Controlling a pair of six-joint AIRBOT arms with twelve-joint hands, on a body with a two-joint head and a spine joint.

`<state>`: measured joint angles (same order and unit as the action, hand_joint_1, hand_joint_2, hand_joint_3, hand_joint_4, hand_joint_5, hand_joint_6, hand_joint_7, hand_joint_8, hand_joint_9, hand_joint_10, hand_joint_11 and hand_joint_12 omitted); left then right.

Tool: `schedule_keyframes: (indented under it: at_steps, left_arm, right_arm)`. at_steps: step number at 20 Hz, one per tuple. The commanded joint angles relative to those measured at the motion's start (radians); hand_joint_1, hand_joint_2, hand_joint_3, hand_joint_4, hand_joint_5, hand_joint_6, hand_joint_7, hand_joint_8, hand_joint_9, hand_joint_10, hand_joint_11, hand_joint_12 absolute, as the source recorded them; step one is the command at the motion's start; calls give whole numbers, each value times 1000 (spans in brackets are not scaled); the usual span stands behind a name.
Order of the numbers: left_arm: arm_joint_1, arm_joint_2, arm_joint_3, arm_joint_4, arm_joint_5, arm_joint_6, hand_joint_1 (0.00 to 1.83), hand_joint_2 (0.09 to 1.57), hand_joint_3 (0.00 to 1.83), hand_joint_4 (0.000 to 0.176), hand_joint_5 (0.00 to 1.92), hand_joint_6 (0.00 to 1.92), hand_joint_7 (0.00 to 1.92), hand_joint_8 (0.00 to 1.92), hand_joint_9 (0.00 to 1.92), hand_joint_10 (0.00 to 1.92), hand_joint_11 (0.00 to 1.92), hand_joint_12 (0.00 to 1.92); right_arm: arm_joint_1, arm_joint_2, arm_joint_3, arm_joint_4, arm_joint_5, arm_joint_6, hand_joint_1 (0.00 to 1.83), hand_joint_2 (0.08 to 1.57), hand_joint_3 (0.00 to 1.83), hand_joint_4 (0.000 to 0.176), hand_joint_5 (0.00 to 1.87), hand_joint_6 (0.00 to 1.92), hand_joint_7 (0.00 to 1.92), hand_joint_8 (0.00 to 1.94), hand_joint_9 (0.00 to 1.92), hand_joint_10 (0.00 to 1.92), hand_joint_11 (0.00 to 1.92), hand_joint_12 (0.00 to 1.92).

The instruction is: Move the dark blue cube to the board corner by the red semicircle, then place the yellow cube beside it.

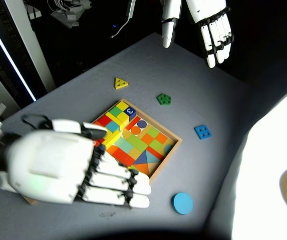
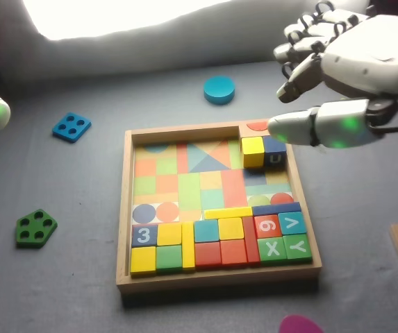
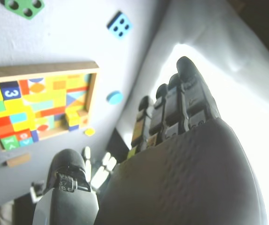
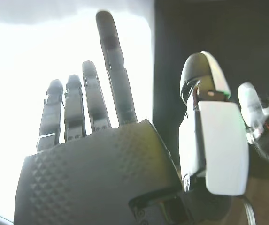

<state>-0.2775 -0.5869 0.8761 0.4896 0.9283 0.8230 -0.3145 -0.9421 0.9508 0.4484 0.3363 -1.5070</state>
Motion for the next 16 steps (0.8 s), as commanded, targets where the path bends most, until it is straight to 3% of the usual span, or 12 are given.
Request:
schedule_keyframes:
  at_steps: [1,3,4,5,6,7,8,9,12,16]
  left_arm:
    - [-12,5,-2,38,-73,6,32,1213,4,0,407,47,587,45,549,113,54,1257]
    - [-12,5,-1,38,-73,6,35,1246,2,0,712,69,906,92,808,208,213,1363]
    - [-12,5,-2,38,-73,6,58,1249,1,0,839,30,1025,124,827,487,276,1456]
    - [-12,5,-2,38,-73,6,34,1266,2,0,973,35,1168,245,850,943,381,1547]
    - [-12,5,-3,38,-73,6,8,1283,1,0,1051,29,1204,398,866,1178,430,1603]
    - [-12,5,-3,38,-73,6,1,1283,0,0,1149,90,1206,706,924,1398,512,1716]
    - [-12,5,-4,38,-73,6,0,1282,0,0,1053,576,1149,1023,965,1536,603,1804]
    - [-12,5,-4,38,-73,6,0,1287,1,0,908,1059,1100,1217,996,1606,663,1858]
    - [-11,5,-4,38,-73,6,0,1291,0,0,824,1284,1062,1281,1047,1595,730,1880]
    - [-10,5,-5,38,-73,6,0,1299,1,0,804,1366,1032,1390,1024,1664,727,1897]
  right_arm:
    - [14,25,-19,-10,95,-4,83,1172,0,0,894,36,816,69,667,264,57,1481]
    - [17,78,-75,-10,97,-24,106,1172,0,0,966,85,995,103,707,817,291,1686]
    - [19,103,-103,-11,98,-27,109,1169,0,0,984,108,1032,128,702,960,356,1705]
    - [22,117,-122,-11,98,-26,114,1169,0,0,1000,214,1071,222,751,1043,445,1723]
    - [25,124,-137,-11,99,-30,116,1171,1,0,970,440,1083,332,802,1078,500,1727]
    - [30,124,-148,-11,99,-41,133,1165,0,0,961,648,1134,489,881,1183,577,1769]
    - [36,124,-154,-11,101,-42,119,1170,1,0,976,714,1138,745,937,1337,675,1822]
    - [41,124,-163,-11,105,-42,33,1188,5,0,947,898,1104,962,946,1467,708,1881]
    - [32,119,-169,-11,108,-36,0,1196,3,0,970,1113,1119,1205,978,1609,760,1921]
    - [20,104,-169,-26,125,-33,0,1199,2,0,958,1298,1136,1329,1045,1662,875,1921]
